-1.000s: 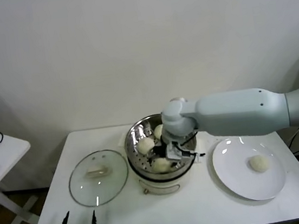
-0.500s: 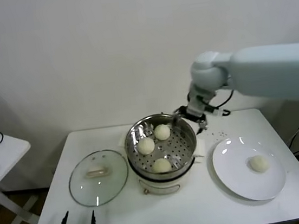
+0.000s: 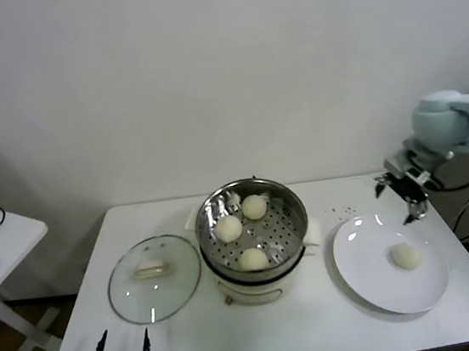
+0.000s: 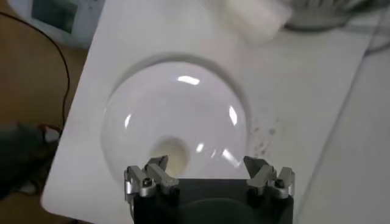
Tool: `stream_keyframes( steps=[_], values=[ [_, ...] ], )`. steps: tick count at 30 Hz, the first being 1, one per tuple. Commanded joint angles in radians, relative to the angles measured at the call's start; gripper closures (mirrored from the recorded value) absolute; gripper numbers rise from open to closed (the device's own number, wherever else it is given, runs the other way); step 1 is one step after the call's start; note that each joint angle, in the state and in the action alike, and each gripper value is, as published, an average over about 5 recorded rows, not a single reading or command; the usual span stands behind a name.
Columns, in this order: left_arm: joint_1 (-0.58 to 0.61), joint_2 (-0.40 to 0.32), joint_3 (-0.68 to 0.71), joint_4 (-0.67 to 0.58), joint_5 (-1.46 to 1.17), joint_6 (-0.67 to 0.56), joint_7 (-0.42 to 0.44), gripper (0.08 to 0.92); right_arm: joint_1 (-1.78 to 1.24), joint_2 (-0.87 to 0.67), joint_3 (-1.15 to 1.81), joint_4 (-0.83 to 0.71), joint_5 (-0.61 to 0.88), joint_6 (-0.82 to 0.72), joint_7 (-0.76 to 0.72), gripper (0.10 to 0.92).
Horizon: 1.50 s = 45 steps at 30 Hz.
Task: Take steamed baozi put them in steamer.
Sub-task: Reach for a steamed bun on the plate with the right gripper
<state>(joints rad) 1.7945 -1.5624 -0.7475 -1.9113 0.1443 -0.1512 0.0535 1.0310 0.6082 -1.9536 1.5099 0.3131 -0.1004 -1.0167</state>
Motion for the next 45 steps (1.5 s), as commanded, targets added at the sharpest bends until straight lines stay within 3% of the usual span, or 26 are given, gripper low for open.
stream_keyframes(
  steps=[1,13,41,45],
  values=[
    [-0.001,-0.006,0.0,0.004,0.001,0.001,-0.003,0.177,-0.357,-0.205,0.162,-0.13,-0.132,-0.124,0.067,0.203],
    [0.019,-0.011,-0.012,0.005,0.016,0.003,-0.005,0.177,-0.779,-0.071,0.603,-0.346,-0.205,-0.115,0.106,0.203],
    [0.023,-0.015,-0.02,0.012,0.029,0.012,-0.004,0.177,-0.901,-0.048,0.742,-0.323,-0.238,-0.115,0.111,0.203],
    [0.022,-0.015,-0.021,0.012,0.028,0.013,-0.006,0.177,-0.878,-0.05,0.735,-0.321,-0.247,-0.115,0.111,0.248]
  ],
)
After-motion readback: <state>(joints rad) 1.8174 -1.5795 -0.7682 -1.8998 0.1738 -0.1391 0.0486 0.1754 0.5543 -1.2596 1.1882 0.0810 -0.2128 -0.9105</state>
